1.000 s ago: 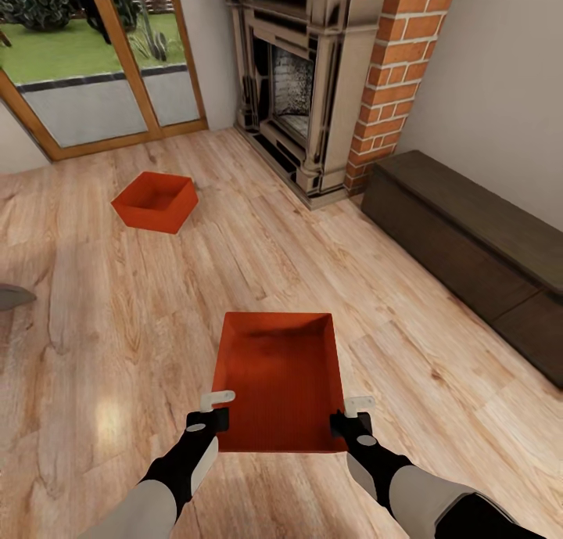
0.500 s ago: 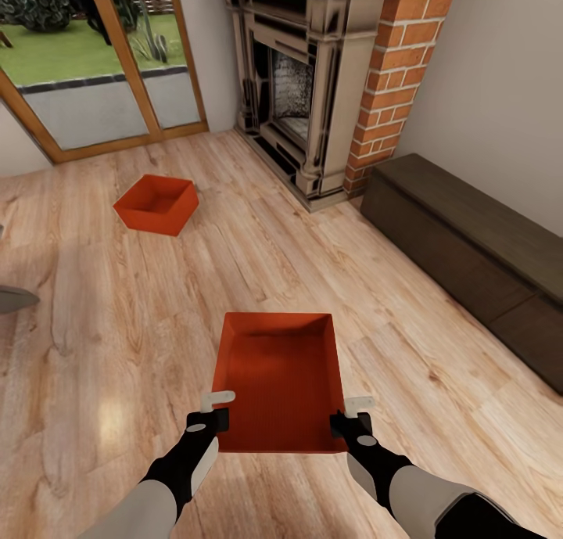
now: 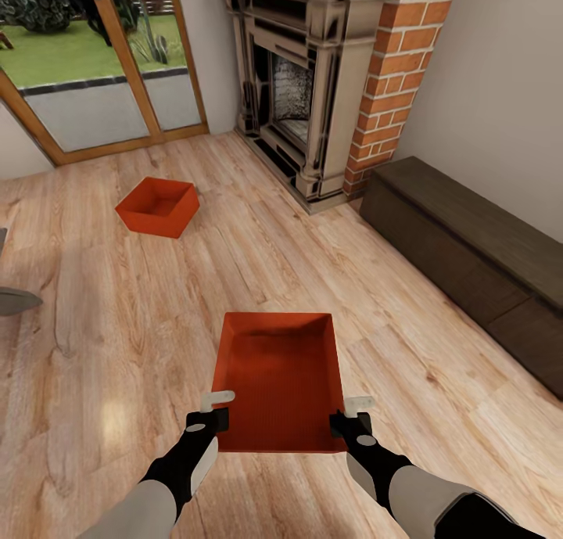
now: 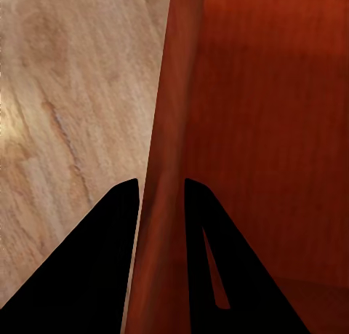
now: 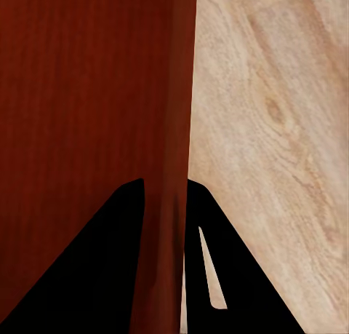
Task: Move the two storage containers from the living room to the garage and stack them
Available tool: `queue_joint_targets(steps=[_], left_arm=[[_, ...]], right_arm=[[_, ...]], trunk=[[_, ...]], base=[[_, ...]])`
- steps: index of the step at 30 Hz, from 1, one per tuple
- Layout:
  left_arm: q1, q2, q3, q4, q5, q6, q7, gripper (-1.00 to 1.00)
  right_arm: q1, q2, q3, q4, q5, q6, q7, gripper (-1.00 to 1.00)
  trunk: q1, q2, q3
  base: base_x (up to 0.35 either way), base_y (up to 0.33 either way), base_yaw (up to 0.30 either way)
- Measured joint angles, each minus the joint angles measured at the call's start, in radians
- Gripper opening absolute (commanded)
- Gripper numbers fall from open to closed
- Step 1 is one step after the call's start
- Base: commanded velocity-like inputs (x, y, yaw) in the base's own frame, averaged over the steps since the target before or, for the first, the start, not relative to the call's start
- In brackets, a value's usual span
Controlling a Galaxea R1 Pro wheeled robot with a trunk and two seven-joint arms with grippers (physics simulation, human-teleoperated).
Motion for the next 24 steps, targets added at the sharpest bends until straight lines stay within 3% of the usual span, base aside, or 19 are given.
queue_joint_targets(steps=[24], left_arm=[[0.0, 0.0, -0.001, 0.001, 0.0, 0.0, 0.0, -1.0]], right_arm=[[0.0, 0.001, -0.001, 0.003, 0.0, -0.002, 0.001, -1.0]], trunk=[[-0.092, 0.168, 0.075]], base=[[0.0, 0.0, 0.0]])
